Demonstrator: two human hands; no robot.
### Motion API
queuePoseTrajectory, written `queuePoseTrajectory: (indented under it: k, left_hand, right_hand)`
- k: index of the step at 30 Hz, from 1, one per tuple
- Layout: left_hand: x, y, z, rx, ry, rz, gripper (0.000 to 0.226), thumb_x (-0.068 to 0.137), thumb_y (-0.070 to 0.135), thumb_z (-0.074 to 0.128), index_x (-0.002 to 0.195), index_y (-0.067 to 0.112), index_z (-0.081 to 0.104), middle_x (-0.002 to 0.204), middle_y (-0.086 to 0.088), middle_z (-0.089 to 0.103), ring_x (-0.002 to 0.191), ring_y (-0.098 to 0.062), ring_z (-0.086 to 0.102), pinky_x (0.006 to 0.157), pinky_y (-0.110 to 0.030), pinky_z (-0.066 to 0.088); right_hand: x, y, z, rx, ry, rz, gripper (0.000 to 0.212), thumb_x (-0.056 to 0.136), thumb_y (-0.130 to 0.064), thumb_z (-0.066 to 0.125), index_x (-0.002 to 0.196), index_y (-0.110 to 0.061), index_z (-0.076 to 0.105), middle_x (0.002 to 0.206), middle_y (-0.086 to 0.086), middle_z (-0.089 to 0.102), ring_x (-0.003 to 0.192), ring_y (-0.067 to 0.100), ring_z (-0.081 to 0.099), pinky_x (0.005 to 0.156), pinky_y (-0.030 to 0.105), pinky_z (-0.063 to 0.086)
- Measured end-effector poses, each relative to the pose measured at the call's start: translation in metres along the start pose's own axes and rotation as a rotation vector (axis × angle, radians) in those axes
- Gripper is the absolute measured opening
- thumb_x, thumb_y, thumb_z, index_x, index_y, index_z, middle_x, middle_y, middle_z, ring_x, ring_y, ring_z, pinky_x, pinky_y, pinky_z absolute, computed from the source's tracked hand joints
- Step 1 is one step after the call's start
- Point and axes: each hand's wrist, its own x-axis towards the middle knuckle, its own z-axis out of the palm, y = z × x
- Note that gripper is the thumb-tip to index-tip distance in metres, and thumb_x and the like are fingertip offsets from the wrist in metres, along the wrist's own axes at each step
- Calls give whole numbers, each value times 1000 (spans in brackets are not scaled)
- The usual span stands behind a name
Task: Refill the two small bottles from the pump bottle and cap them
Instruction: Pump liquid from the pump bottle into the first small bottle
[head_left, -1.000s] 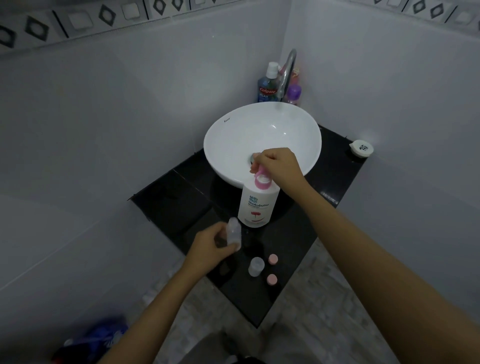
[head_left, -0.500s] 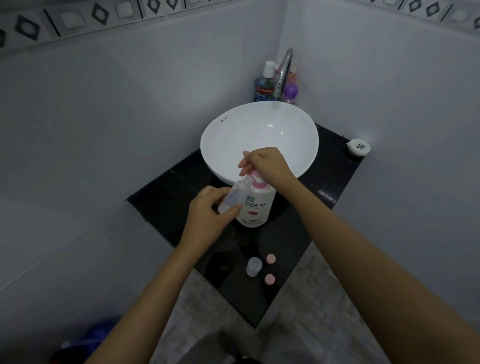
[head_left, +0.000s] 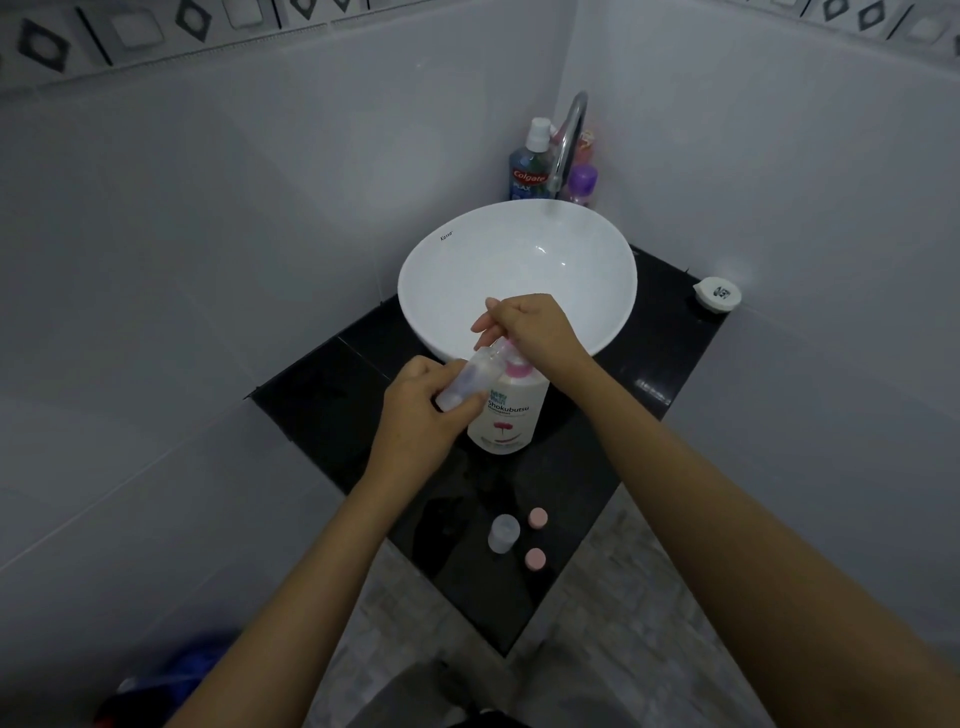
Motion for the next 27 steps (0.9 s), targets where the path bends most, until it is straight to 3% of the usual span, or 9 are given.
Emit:
queuePoseTrajectory:
  k: [5, 8, 12, 16, 19, 22, 27]
  left_hand:
    - [-3, 0, 2, -23, 9, 15, 34, 81, 24, 69, 115, 21, 66, 85, -1, 52, 71, 4, 48, 62, -5, 40]
    - [-5, 0, 3, -50, 43, 28, 38, 80, 25, 71, 118, 21, 65, 87, 1, 56, 76, 5, 51, 66, -7, 44]
    - [-6, 0, 3, -102, 92, 39, 37, 76, 27, 74, 112, 26, 66, 92, 9, 64, 85, 0, 58, 70, -11, 49]
    - [-5, -3, 1, -118, 106, 37, 34, 75, 29, 74, 107, 32, 66, 93, 9, 66, 84, -5, 60, 68, -13, 49]
    - [-3, -7, 1, -115, 98, 26, 33, 76, 30, 74, 108, 27, 69, 92, 5, 67, 82, -6, 60, 67, -12, 48]
    - [-2, -12, 1, -102, 79, 23, 35, 75, 30, 74, 109, 23, 71, 93, 3, 67, 82, -8, 60, 67, -13, 47]
    - [1, -12, 0, -142, 78, -4, 37, 74, 26, 76, 111, 22, 70, 93, -2, 65, 81, -10, 59, 68, -21, 49]
  right_hand:
    - [0, 2, -2, 81, -20, 7, 45, 100, -31, 42, 77, -8, 73, 70, 10, 71, 73, 22, 64, 85, 38, 51]
    - [0, 3, -1, 86, -16, 14, 46, 100, -31, 42, 72, -12, 73, 71, 10, 71, 78, 28, 66, 90, 43, 51]
    - [1, 0, 1, 59, 4, 37, 47, 100, -29, 40, 75, -7, 73, 74, 11, 72, 77, 24, 67, 90, 40, 52]
    - [-3, 0, 4, 82, 33, 47, 48, 101, -28, 39, 75, -6, 72, 79, 14, 73, 88, 35, 68, 83, 40, 53]
    - [-5, 1, 5, 58, 20, 97, 48, 102, -27, 34, 92, 1, 72, 95, 16, 74, 85, 20, 65, 67, 28, 47]
    - [-5, 6, 8, 55, 41, 102, 47, 102, -24, 32, 100, 3, 70, 100, 15, 73, 77, 4, 60, 63, 23, 41]
    - [-4, 4, 9, 87, 73, 135, 41, 101, -23, 35, 101, 0, 70, 94, 8, 70, 79, 10, 57, 67, 24, 43]
